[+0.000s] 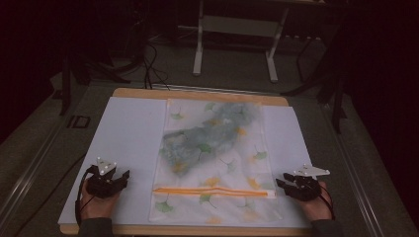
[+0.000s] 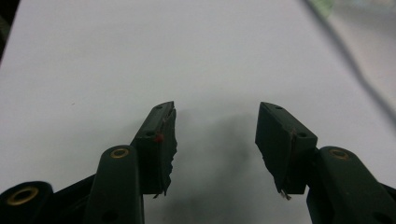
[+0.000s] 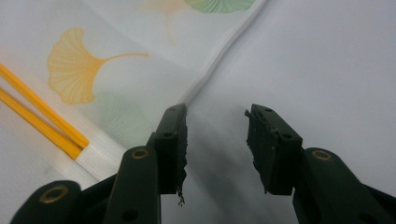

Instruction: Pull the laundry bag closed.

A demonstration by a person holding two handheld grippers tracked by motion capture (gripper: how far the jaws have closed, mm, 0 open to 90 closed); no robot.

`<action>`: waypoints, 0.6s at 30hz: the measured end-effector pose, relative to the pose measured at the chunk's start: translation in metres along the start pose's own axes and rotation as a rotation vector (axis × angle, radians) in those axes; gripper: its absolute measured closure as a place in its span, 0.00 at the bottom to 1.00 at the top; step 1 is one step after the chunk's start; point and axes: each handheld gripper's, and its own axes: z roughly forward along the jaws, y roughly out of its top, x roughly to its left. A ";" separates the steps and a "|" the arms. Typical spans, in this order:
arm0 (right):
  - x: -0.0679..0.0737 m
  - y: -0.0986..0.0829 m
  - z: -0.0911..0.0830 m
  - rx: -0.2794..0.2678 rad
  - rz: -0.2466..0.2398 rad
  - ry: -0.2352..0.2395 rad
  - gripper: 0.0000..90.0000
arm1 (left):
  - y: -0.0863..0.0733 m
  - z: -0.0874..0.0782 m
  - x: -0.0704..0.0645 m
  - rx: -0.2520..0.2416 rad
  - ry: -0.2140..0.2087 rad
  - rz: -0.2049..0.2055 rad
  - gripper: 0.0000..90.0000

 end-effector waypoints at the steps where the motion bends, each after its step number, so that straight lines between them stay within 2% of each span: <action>1: 0.000 0.000 0.000 0.000 0.000 0.000 0.64 | 0.000 0.000 0.000 0.000 0.000 0.000 0.53; 3: 0.002 0.001 0.001 0.012 -0.012 0.000 0.65 | -0.001 -0.002 0.002 -0.007 -0.016 -0.018 0.53; 5: 0.003 0.002 0.001 0.013 -0.015 0.002 0.65 | -0.001 -0.002 0.002 -0.007 -0.016 -0.018 0.54; 6: 0.003 0.002 0.001 0.013 -0.015 0.002 0.66 | -0.001 -0.005 0.003 -0.007 -0.024 0.004 0.54; 8: 0.006 0.006 -0.002 0.006 -0.019 0.026 0.66 | -0.001 -0.007 0.004 -0.008 -0.033 0.007 0.56; 16: 0.007 0.009 -0.002 0.016 -0.020 0.038 0.63 | 0.000 -0.007 0.004 -0.003 -0.056 0.011 0.59; 17: 0.008 0.010 -0.002 0.021 -0.022 0.042 0.62 | 0.000 -0.008 0.003 -0.006 -0.073 0.019 0.59; 18: 0.010 0.011 -0.001 0.022 -0.028 0.049 0.61 | 0.000 -0.008 0.003 -0.005 -0.079 0.019 0.65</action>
